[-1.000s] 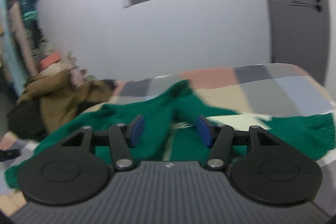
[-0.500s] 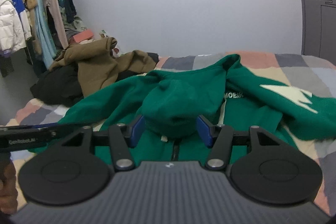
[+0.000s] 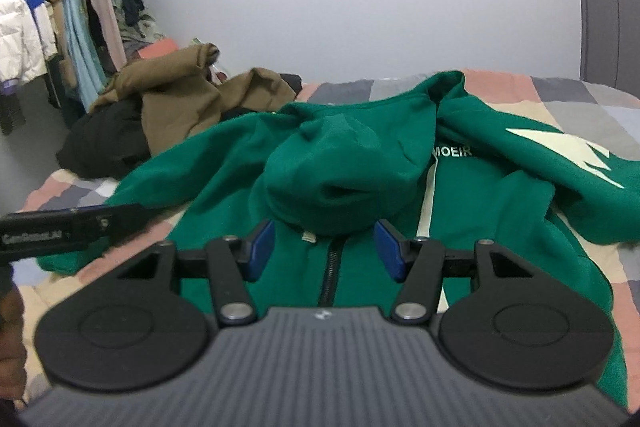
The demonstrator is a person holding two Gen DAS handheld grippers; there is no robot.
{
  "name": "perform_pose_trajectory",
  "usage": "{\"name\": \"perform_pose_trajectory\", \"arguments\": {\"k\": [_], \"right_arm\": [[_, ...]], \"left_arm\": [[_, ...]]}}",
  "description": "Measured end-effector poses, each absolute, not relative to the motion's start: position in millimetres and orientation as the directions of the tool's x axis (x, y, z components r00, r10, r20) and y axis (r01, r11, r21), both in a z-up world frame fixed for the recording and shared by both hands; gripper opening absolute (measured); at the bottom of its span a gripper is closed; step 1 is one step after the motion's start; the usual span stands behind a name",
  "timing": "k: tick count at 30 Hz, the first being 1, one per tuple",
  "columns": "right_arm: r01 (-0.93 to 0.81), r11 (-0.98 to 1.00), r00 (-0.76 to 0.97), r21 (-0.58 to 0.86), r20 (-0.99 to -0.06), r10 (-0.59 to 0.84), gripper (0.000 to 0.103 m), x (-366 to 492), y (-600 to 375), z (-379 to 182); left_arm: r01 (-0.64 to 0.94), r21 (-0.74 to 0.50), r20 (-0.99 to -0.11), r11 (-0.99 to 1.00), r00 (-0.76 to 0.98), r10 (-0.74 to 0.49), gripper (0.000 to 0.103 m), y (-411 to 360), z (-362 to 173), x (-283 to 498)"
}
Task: Fold large clothes
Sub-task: 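Grasp the green hood with the right tool and lift it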
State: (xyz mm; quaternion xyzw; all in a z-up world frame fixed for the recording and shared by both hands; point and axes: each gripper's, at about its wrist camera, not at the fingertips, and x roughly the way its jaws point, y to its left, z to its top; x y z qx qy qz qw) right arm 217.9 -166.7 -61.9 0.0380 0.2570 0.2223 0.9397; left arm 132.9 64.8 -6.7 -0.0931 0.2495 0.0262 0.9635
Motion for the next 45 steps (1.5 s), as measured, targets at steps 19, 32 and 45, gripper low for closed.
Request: {"name": "perform_pose_trajectory", "arguments": {"k": [19,32,45], "right_arm": [[-0.329,0.921,0.691,0.209,-0.611,0.386,0.084,349,-107,-140],[-0.321,0.946,0.738,0.047,-0.614,0.281,0.033,446,-63,-128],[-0.178,0.974,0.922,-0.140,-0.371,0.115,0.024,624,-9,19]], "left_arm": [[-0.194,-0.181,-0.538,0.964,0.840,0.068,0.068,112,-52,185],[-0.241,-0.239,-0.592,0.941,0.804,0.056,0.068,131,-72,199],[-0.303,-0.291,-0.596,0.908,0.799,0.076,0.068,169,-104,247]]}}
